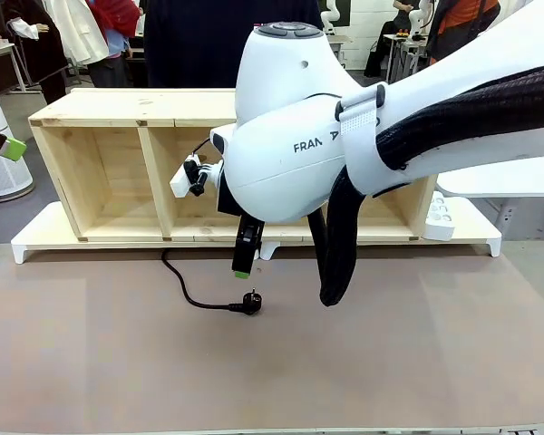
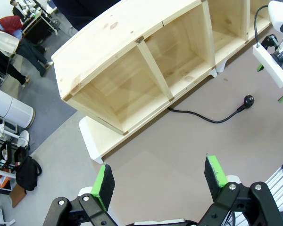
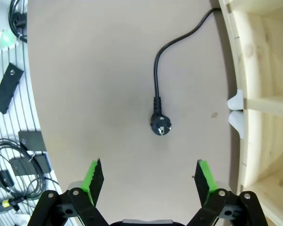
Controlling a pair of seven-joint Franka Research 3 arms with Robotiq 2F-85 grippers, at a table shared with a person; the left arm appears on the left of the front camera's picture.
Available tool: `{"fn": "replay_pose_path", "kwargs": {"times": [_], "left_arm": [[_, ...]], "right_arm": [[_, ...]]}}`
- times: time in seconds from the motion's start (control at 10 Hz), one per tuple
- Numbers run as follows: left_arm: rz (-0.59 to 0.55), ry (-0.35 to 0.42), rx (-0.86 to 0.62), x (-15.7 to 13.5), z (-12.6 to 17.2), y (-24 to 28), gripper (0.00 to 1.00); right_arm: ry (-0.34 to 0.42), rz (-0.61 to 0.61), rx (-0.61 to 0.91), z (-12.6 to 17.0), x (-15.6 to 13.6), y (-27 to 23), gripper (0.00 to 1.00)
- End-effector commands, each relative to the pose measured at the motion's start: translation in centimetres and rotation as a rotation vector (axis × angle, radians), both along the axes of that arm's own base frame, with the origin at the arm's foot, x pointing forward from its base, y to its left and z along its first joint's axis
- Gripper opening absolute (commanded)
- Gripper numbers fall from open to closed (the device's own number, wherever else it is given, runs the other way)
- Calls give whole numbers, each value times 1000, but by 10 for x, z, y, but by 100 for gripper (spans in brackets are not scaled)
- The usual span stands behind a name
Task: Perform cable management.
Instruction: When the cord part of the Power Cable appears at the lower middle area of the table and stops, grasp the cord part of the Power Cable.
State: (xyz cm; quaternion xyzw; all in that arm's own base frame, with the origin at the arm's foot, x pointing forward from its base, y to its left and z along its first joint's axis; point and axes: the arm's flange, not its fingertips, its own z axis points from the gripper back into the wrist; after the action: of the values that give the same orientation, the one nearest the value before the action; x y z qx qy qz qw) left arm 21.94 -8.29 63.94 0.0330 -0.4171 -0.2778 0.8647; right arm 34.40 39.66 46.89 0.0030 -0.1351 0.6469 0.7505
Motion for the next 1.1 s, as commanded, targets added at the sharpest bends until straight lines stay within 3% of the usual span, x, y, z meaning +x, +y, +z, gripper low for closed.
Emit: {"fn": "replay_pose_path", "kwargs": {"times": [0.0, 1.0], "left_arm": [[-3, -10, -5, 2, 0, -1, 100], [-3, -10, -5, 2, 0, -1, 100]], "right_arm": [[-2, -20, 62, 4, 0, 0, 100], [-3, -6, 23, 2, 0, 2, 100]]}}
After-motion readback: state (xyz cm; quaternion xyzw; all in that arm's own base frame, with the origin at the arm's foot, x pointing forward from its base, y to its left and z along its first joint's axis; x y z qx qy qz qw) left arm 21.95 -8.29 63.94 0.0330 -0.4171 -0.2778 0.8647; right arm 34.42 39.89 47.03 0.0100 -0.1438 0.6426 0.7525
